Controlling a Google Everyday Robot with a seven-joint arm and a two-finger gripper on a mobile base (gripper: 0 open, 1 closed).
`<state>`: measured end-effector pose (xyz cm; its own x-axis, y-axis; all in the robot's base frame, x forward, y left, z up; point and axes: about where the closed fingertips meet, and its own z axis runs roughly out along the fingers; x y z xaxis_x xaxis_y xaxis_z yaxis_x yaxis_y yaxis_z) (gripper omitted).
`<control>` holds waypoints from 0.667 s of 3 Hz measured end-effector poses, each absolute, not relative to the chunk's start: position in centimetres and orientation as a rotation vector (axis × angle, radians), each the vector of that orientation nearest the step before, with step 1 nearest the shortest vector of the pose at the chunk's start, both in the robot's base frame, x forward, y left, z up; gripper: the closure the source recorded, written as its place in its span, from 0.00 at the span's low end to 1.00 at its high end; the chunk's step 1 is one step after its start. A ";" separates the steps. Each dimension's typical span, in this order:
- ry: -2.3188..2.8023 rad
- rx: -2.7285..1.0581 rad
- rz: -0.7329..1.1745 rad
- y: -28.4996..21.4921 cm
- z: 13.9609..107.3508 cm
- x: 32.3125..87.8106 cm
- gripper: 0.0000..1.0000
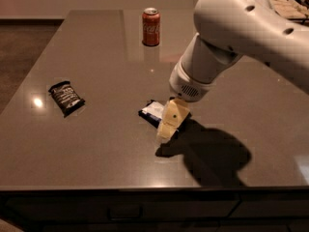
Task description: Move rxbar blueberry near rxbar chocolate
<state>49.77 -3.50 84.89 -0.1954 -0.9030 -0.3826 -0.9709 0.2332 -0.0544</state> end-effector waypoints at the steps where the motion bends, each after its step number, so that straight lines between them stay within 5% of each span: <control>1: 2.180 -1.763 0.282 -2.7 83.7 50.1 0.18; 2: 2.186 -1.782 0.271 -2.4 83.0 50.3 0.40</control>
Offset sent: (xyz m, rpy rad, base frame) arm 0.0082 0.0147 -0.0281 -0.0505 0.0257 0.0291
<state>50.26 -2.39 83.05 -0.1805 -0.9186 -0.3515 -0.9767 0.2097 -0.0464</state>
